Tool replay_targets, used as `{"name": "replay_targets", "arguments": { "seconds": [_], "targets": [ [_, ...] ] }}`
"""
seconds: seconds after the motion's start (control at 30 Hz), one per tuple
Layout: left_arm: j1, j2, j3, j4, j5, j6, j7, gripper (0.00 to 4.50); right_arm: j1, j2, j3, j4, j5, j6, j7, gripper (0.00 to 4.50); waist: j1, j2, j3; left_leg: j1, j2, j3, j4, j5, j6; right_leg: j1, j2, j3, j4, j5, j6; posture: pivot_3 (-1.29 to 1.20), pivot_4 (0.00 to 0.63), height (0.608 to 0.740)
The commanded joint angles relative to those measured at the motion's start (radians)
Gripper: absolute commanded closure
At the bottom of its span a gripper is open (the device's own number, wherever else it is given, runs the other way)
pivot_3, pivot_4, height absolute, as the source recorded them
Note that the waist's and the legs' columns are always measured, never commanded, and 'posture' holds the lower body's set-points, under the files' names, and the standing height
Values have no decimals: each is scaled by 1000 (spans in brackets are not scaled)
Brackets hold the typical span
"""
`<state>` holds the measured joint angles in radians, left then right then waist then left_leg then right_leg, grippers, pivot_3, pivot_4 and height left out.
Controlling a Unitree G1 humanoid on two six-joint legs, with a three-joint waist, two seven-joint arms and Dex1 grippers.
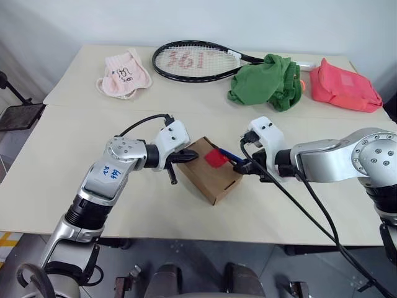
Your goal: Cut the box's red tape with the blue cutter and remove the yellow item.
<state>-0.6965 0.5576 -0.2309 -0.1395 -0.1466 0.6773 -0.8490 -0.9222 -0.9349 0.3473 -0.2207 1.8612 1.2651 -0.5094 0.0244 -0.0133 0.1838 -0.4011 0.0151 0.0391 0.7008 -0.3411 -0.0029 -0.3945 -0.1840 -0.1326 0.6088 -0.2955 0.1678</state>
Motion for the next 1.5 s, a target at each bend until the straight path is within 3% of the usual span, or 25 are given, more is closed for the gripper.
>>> {"name": "replay_targets", "arguments": {
  "seconds": [0.03,1.0,1.5],
  "targets": [
    [10,9,-46,29,22,15,-13,4500,-38,-8,15,2,74,9,-18,4417,0,0,0,0,0,0,0,0,0,0,0,0,0,0,0,0,150,740],
    [18,-55,-104,56,56,25,5,4500,-222,-138,194,198,111,200,110,4417,14,0,-1,1,0,0,0,0,0,2,0,0,-1,0,0,0,150,740],
    [39,-78,-97,39,58,34,27,4500,-305,-80,270,296,111,225,117,4417,24,1,-2,2,0,0,0,0,0,2,0,0,-1,0,0,0,150,740]
  ]
}}
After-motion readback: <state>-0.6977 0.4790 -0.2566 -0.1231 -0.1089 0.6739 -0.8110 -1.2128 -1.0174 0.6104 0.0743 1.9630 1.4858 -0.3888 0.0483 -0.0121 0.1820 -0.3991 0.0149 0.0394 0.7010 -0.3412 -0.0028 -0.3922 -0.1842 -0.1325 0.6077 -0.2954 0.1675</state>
